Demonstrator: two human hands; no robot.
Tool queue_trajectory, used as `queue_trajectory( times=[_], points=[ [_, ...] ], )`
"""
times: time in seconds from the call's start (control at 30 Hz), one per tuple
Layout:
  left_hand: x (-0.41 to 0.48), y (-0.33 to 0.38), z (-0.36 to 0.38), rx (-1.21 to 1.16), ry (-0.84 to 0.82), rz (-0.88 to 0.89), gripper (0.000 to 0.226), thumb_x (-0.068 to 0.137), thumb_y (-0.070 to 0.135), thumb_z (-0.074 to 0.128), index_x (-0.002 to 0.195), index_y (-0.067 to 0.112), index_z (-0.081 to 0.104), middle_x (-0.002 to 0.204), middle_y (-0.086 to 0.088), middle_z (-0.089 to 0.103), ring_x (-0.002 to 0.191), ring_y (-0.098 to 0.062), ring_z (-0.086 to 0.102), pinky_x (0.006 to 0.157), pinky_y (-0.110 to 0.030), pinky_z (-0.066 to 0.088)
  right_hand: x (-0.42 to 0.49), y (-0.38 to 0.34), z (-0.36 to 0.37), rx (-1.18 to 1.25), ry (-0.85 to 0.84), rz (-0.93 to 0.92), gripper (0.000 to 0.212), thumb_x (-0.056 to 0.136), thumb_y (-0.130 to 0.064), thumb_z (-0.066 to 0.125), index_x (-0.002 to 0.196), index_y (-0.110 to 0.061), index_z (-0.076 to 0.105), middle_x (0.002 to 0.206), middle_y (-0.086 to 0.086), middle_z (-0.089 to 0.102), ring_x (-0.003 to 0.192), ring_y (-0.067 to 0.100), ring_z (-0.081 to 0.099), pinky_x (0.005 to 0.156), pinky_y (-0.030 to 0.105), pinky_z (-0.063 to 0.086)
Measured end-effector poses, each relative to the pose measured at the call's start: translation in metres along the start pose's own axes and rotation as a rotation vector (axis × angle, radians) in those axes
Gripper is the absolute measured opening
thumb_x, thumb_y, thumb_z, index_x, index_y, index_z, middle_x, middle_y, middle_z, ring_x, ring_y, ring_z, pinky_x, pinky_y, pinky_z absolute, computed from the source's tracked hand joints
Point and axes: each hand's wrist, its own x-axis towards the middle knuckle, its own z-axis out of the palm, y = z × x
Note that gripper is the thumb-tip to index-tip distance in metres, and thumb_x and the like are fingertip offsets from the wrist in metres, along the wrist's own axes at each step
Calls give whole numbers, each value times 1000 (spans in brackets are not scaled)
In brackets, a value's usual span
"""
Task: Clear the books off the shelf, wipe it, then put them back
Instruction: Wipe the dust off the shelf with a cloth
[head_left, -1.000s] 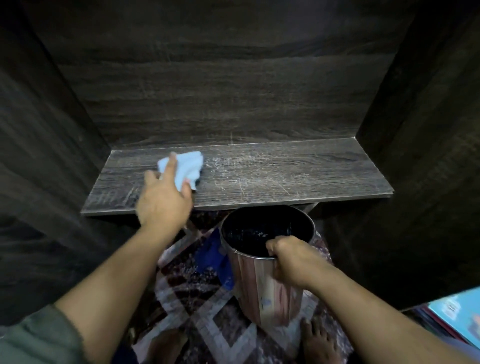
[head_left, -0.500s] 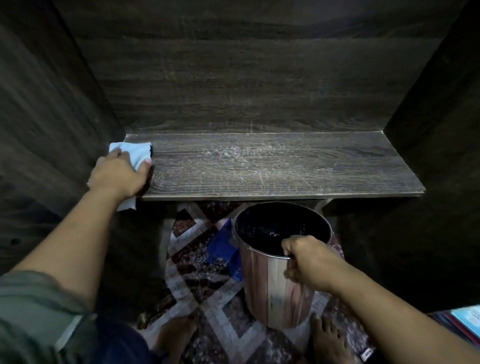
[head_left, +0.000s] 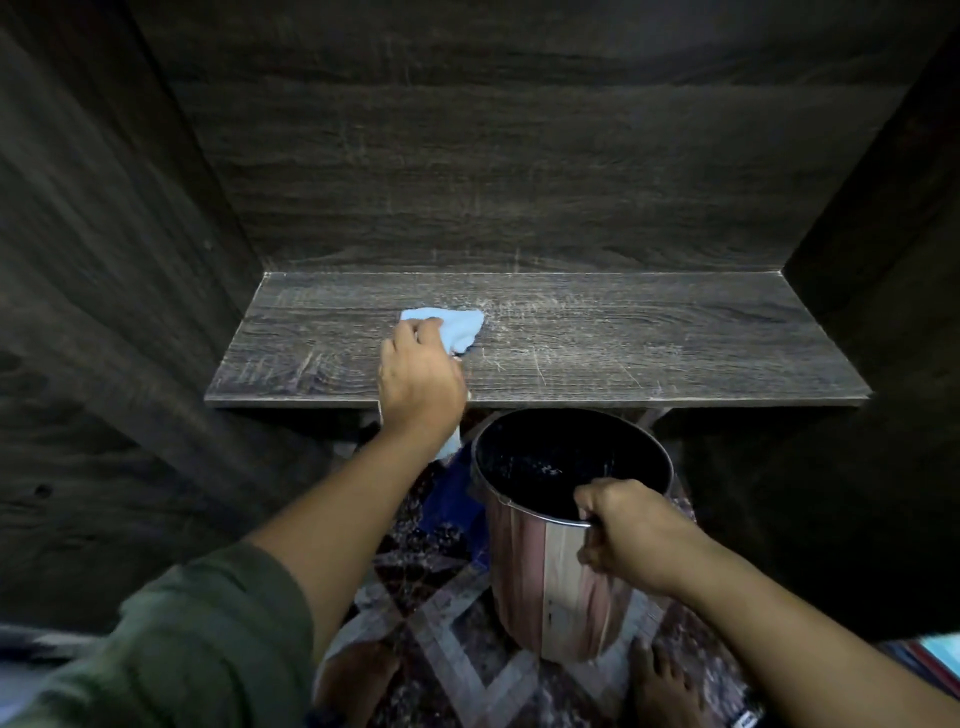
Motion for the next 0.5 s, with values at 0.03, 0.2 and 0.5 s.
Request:
queue_trajectory(
  times=[0.03,0.2,0.5],
  points=[
    [8,-5,-6,-2,8,-32,46,92,16,54,137,10,45,130,-13,47,116,-30,45,98,-36,36,0,0,0,-3,0,1,43,79,-21,69,64,-24,29,85,-5,45,80,17,50,63,27,35],
    [57,-86,-45,178,231,-146,44,89,8,54,133,10,51,132,-21,46,120,-41,42,98,-48,36,-1,4,-3,7,5,2,45,79,-22,70,65,-25,28,84,-6,44,80,17,51,63,28,35],
    [66,-123,-35,50,-30,-227,54,94,56,38,138,27,52,151,-8,37,136,-30,37,112,-40,30,-6,8,-4,45,4,16,45,79,-20,71,65,-25,28,86,-5,46,81,18,53,67,31,42]
  ],
)
